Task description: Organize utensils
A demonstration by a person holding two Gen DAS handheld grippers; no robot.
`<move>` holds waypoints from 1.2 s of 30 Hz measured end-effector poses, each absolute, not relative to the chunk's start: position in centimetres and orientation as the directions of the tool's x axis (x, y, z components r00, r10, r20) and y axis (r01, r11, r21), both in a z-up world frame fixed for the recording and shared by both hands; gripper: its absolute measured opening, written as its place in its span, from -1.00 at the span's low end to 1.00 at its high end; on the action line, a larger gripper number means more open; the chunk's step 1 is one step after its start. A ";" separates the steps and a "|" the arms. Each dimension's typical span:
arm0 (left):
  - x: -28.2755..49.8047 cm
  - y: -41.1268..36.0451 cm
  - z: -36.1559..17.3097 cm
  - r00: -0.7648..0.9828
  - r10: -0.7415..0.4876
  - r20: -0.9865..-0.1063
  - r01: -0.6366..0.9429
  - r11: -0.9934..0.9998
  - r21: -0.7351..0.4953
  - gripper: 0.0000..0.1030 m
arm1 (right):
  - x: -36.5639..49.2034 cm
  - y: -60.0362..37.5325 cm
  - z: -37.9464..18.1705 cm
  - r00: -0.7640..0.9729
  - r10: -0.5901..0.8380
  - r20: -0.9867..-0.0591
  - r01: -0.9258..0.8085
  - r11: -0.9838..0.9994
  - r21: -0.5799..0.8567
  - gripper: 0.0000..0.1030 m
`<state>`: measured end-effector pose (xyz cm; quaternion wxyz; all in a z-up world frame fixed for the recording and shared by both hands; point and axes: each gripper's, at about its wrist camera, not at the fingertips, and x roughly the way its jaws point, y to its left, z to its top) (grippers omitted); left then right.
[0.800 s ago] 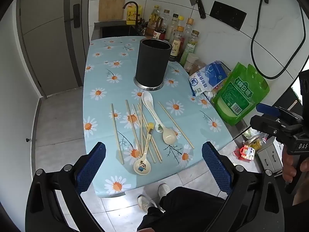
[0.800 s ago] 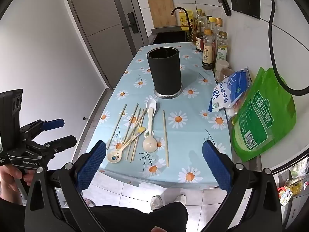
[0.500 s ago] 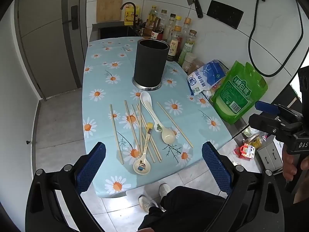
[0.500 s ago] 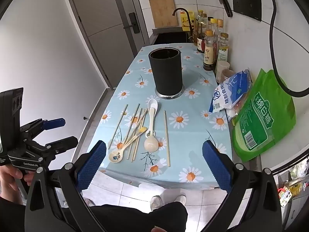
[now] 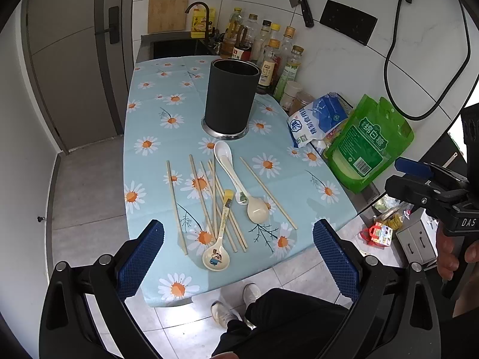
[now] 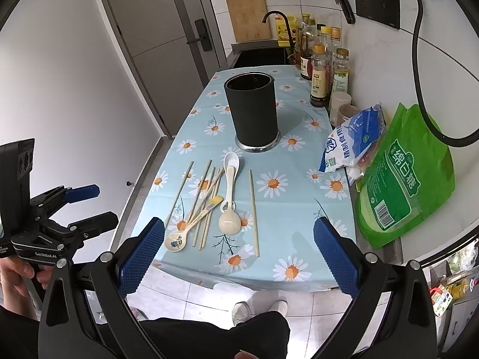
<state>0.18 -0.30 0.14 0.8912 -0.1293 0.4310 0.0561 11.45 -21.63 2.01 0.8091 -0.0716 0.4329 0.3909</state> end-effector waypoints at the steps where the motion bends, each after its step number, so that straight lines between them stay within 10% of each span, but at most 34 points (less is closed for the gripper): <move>1: 0.2 -0.3 0.1 0.621 -0.013 -0.783 -0.212 0.960 -0.185 0.87 | 11.5 -21.6 1.9 0.317 0.568 -0.759 -0.693 0.685 0.224 0.92; 36: 0.4 -0.3 -0.3 0.615 -0.017 -0.789 -0.215 0.958 -0.188 0.87 | 12.1 -21.2 1.4 0.300 0.561 -0.772 -0.693 0.684 0.228 0.92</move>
